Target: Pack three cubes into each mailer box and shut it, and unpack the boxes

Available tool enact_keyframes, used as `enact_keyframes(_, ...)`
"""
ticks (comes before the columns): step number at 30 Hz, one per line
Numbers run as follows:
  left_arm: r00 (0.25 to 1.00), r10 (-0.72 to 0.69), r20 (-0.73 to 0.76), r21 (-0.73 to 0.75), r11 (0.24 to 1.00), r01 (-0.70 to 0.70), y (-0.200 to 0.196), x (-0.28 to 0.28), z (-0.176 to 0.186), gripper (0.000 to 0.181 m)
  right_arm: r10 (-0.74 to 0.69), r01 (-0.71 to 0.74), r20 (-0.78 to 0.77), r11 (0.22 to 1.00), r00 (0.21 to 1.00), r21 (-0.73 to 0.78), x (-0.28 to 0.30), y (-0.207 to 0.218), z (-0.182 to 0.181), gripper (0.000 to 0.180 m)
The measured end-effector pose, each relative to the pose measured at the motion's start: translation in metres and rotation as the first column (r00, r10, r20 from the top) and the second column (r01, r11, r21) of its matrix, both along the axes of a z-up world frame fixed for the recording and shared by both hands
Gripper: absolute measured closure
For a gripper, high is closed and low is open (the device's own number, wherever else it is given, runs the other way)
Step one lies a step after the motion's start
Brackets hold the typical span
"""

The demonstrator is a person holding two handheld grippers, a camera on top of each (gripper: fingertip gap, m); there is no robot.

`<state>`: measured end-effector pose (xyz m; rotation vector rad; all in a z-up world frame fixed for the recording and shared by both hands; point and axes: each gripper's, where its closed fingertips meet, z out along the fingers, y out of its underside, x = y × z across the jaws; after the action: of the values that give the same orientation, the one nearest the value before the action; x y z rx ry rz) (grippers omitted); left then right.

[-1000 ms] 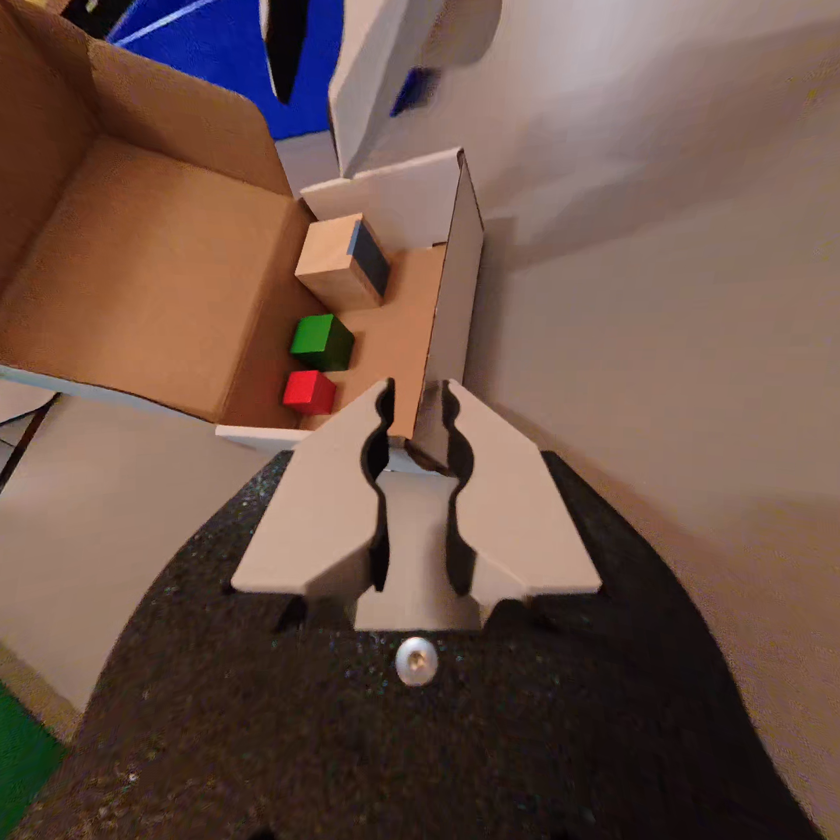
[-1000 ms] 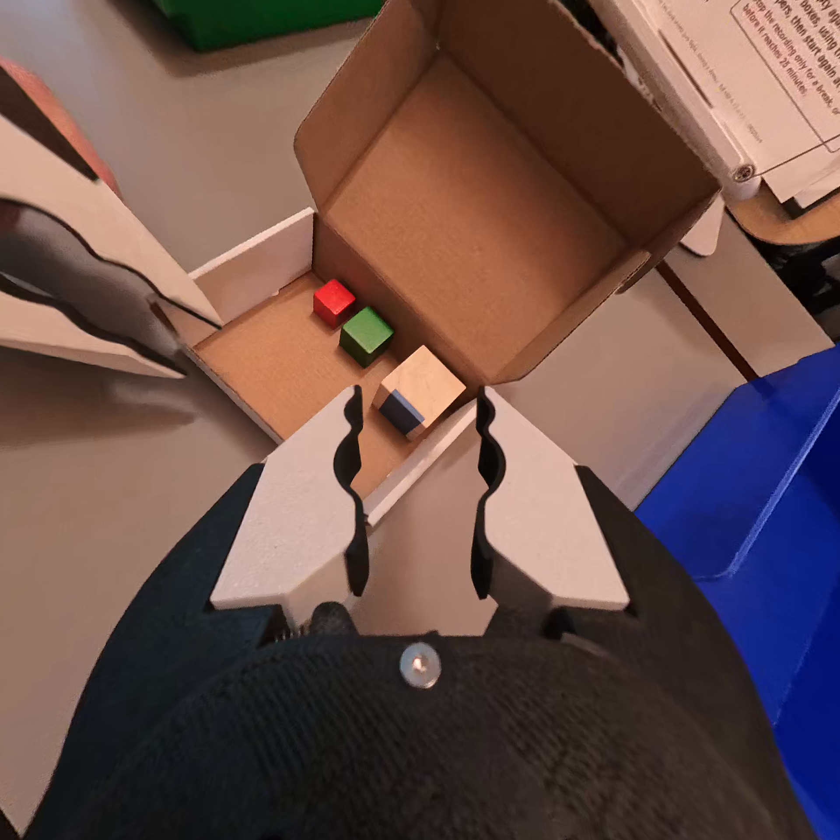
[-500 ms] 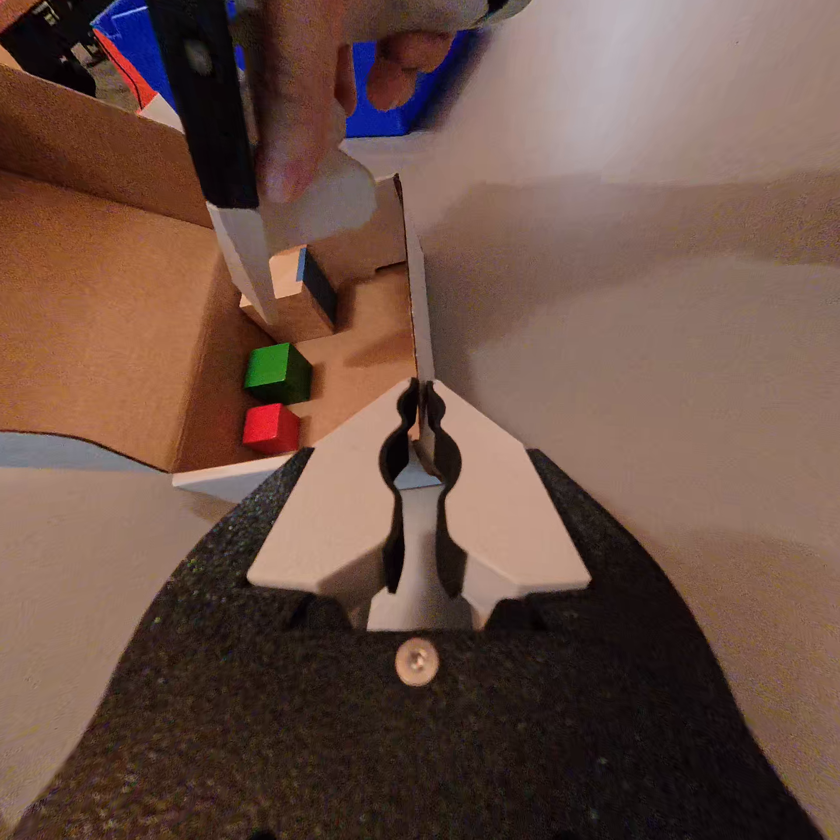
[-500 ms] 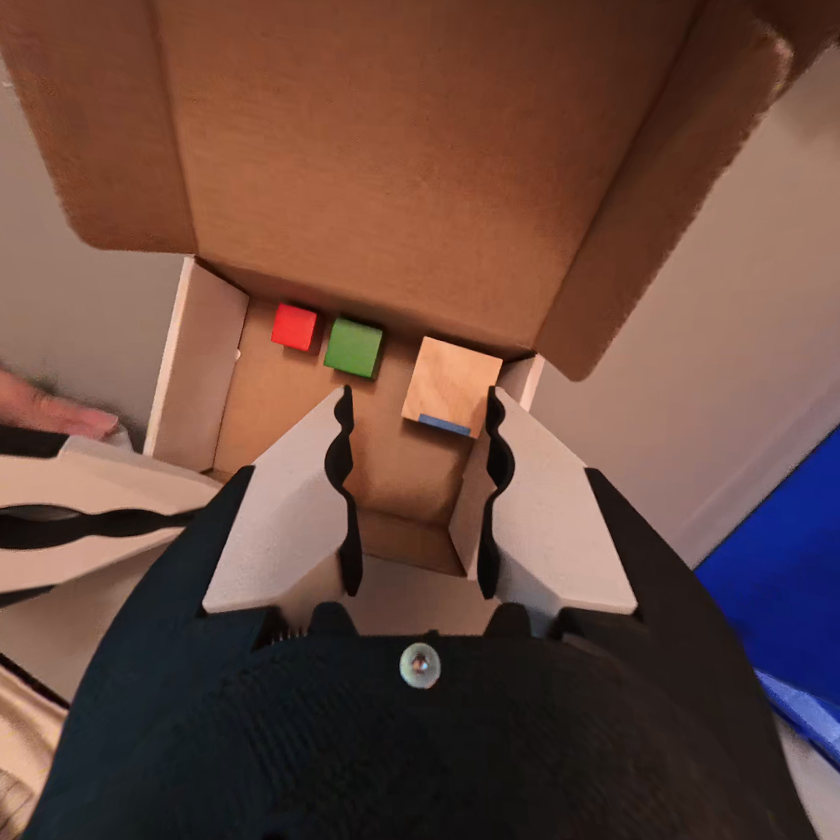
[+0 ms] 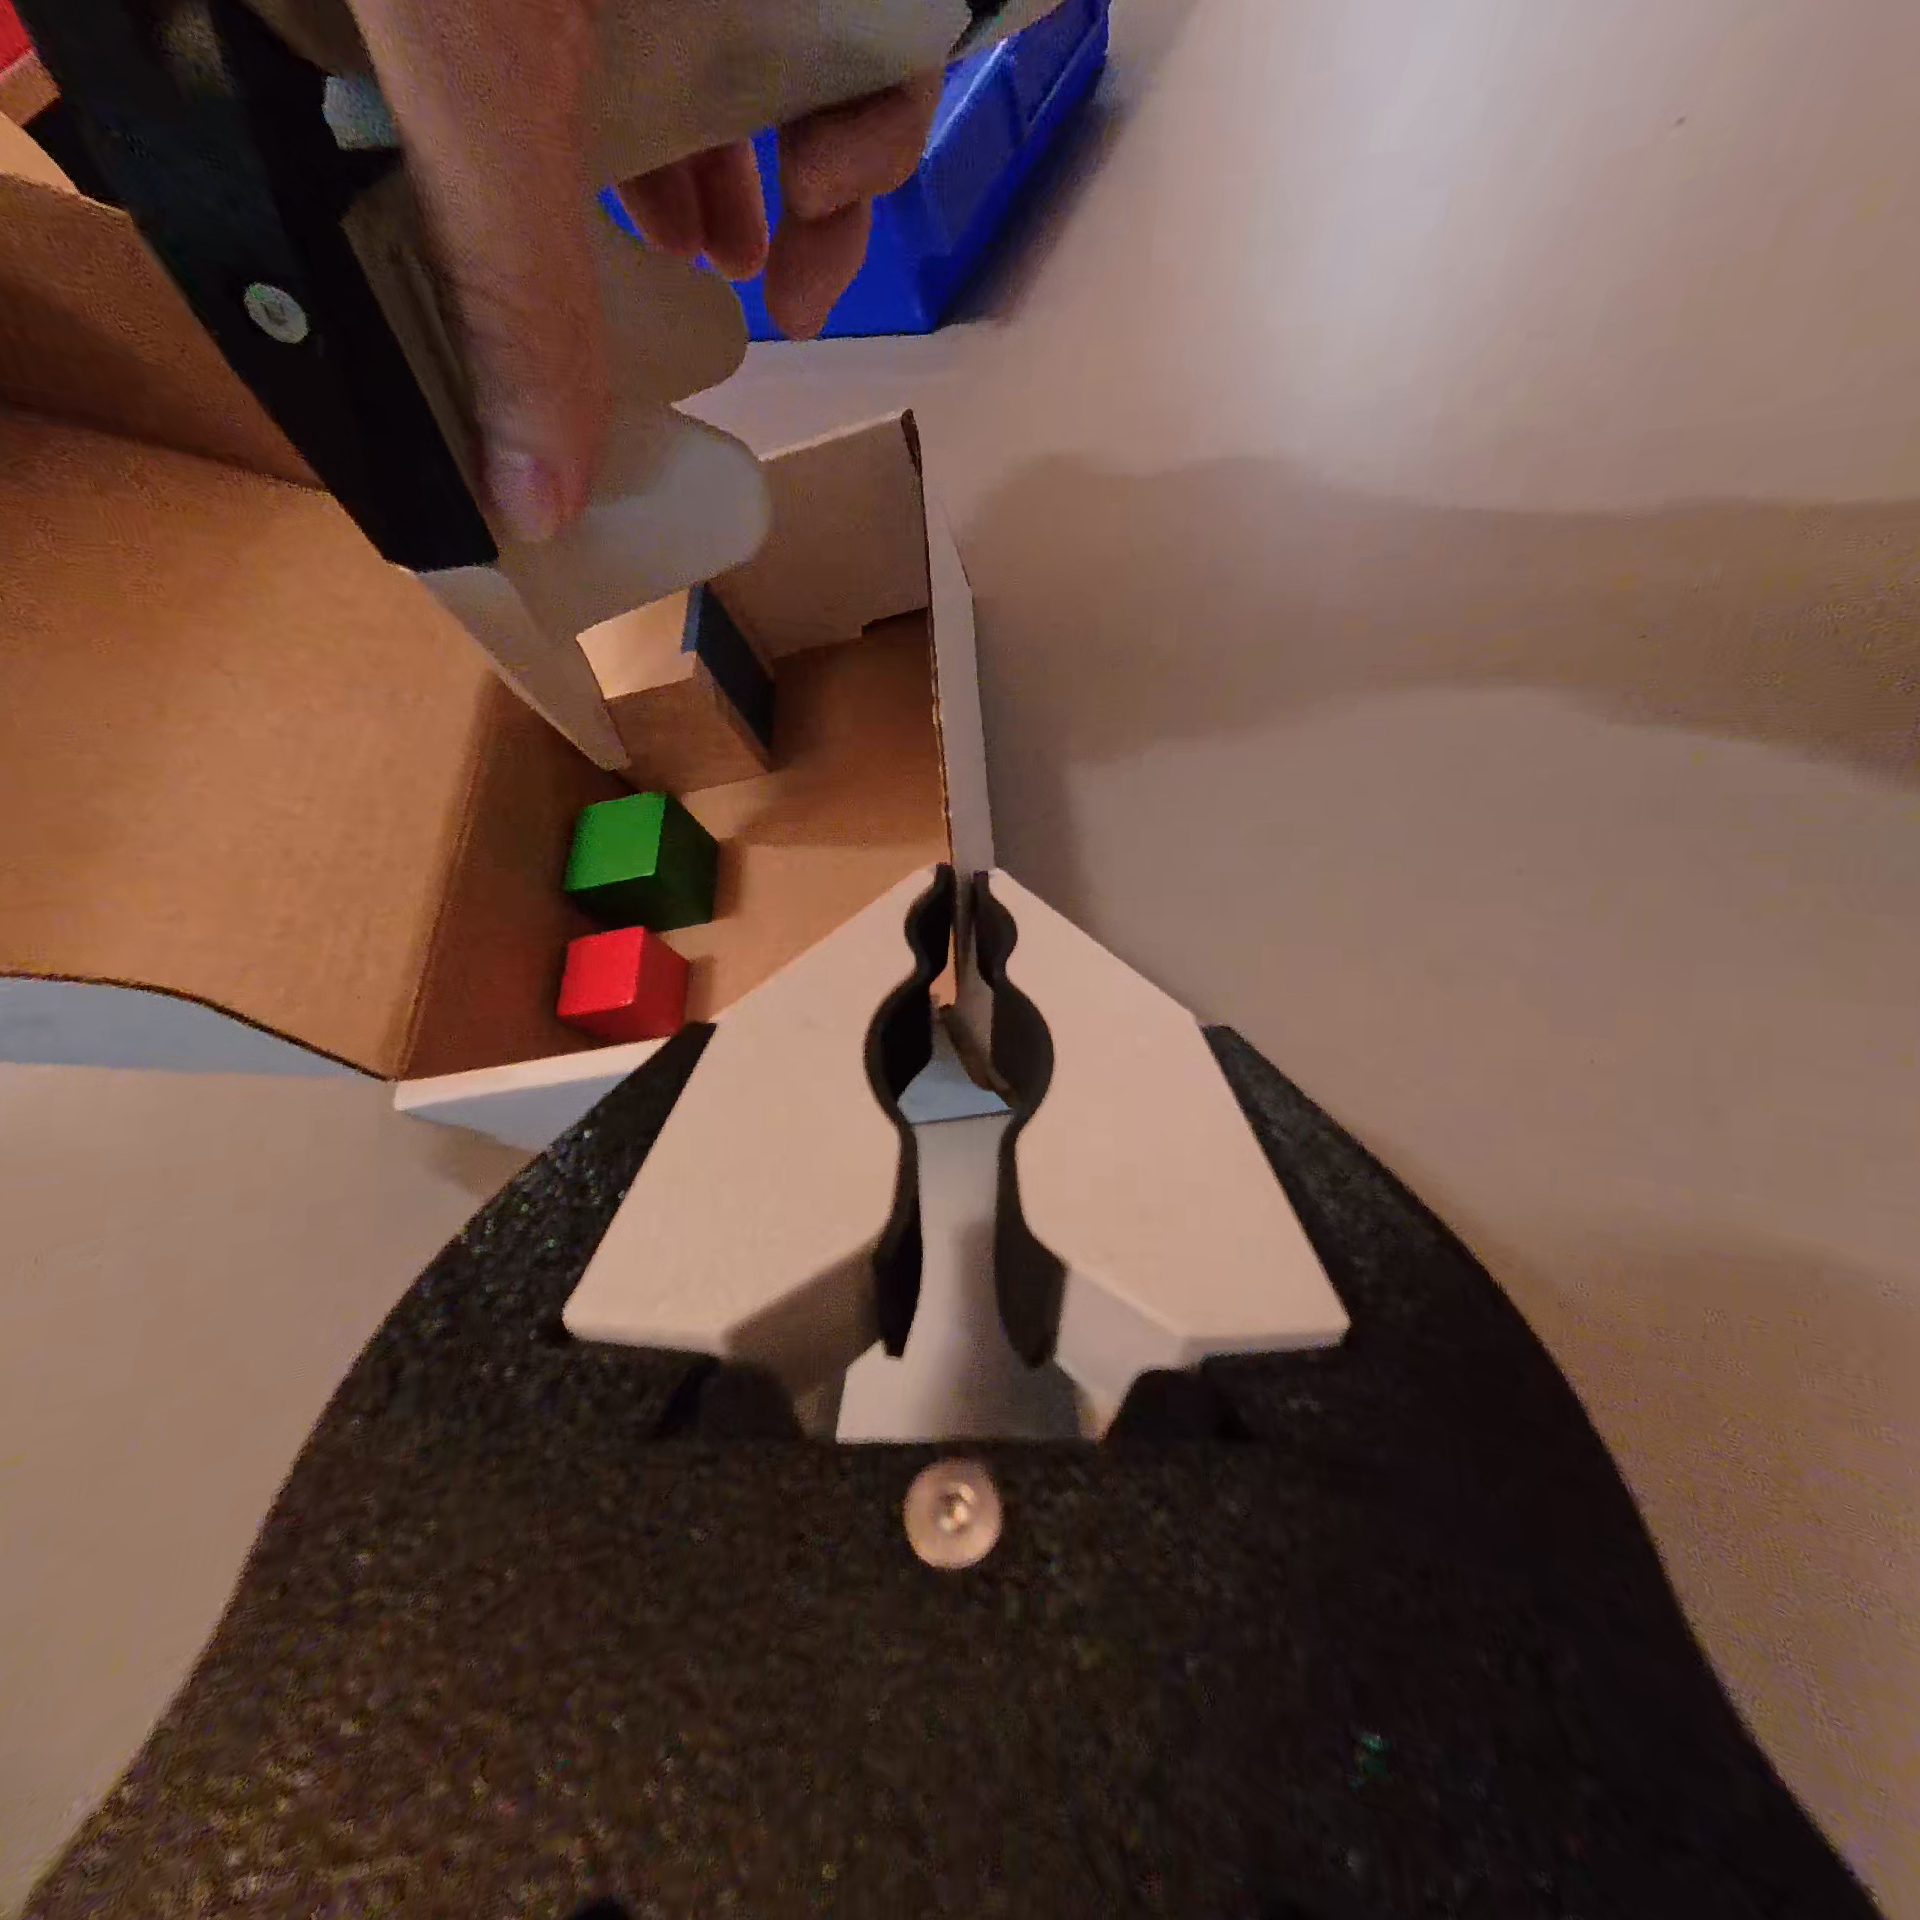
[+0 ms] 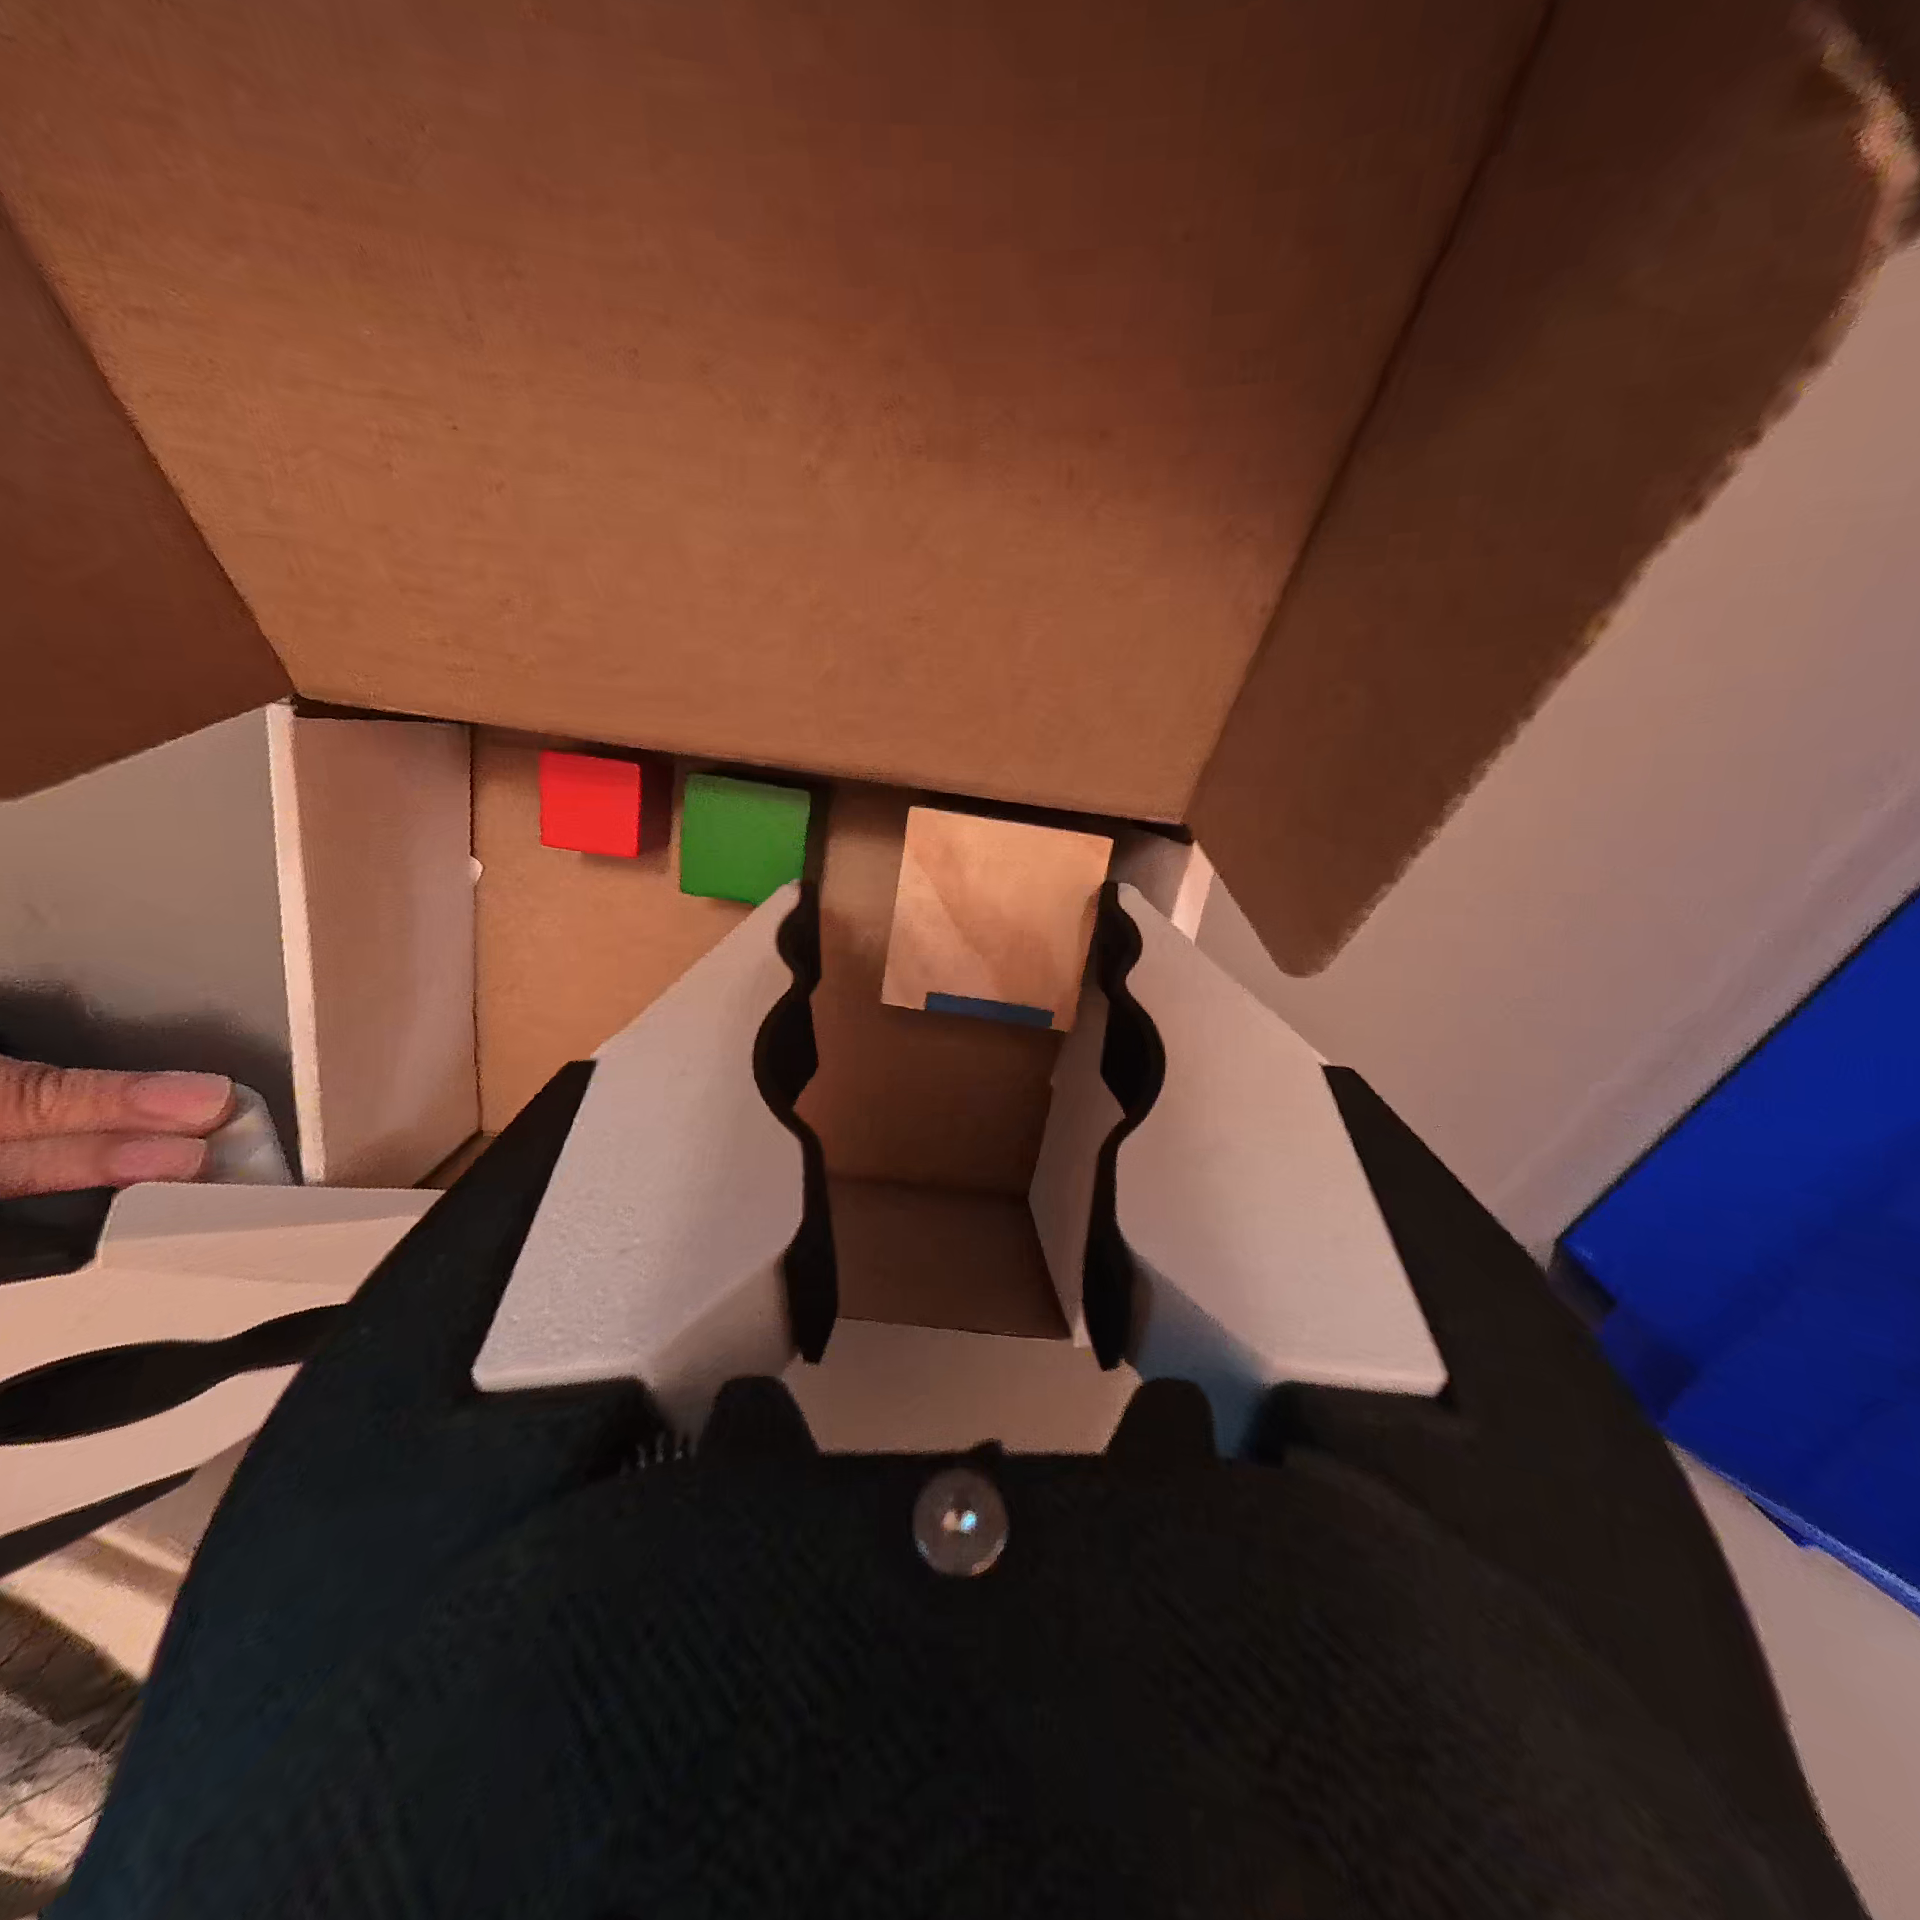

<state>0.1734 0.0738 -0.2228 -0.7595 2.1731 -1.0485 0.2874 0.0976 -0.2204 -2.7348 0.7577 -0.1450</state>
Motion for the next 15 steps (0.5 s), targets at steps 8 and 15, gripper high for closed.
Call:
enact_keyframes(8, 1.000, 0.006, 0.007, -0.017, 1.000, -0.006, 0.000, 0.000, 0.000, 0.180, 0.001, -0.001, 0.000, 1.000, 1.000, -0.025, 0.000, 0.002, -0.006, 0.126)
enact_keyframes(15, 1.000, 0.010, 0.016, -0.017, 1.000, -0.010, 0.000, 0.001, 0.000, 0.180, 0.036, -0.036, -0.010, 0.999, 0.999, -0.025, 0.003, 0.000, -0.012, 0.139)
